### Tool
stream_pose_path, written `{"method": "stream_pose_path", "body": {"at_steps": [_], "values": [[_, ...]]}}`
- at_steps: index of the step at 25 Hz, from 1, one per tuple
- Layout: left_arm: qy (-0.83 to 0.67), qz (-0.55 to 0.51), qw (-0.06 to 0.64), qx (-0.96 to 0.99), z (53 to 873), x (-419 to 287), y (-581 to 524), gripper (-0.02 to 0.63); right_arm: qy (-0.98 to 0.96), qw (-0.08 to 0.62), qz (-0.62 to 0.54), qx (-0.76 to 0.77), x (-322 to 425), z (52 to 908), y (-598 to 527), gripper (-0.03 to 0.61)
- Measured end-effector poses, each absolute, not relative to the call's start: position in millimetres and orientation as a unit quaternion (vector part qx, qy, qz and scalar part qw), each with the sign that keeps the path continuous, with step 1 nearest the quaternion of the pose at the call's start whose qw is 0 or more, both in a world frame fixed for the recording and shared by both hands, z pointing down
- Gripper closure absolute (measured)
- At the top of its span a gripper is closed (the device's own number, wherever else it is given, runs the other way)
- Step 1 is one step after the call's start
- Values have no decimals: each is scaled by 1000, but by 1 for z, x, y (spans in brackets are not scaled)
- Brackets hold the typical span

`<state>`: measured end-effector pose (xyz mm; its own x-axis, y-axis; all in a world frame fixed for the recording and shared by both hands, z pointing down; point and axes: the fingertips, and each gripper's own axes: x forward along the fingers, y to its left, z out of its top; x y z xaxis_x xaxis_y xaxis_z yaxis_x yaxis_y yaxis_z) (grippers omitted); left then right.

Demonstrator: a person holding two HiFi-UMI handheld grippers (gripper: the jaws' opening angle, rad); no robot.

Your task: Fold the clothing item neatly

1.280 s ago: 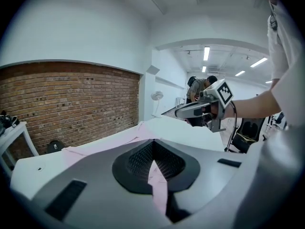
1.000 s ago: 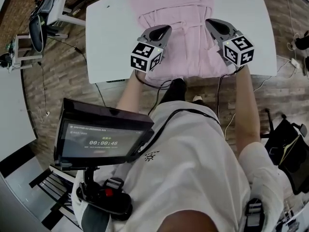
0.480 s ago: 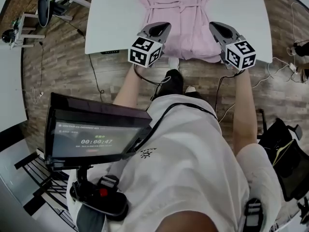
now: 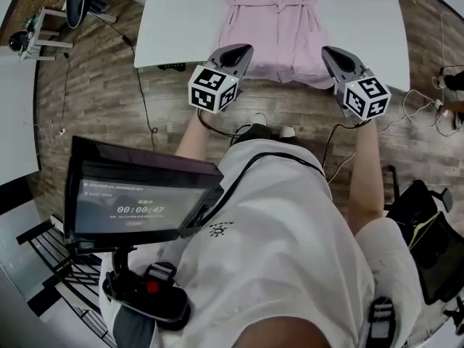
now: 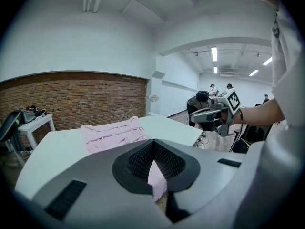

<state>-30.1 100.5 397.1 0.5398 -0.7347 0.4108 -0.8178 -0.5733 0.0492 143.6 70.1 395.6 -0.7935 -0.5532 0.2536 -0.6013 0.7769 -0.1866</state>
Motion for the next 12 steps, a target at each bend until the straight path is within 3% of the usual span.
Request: {"method": "stream_pose_path", "body": {"at_steps": [12], "values": [[-440,174,163,866,428,-67,149,611,-921,87,159,345,145,410,122,575]]}}
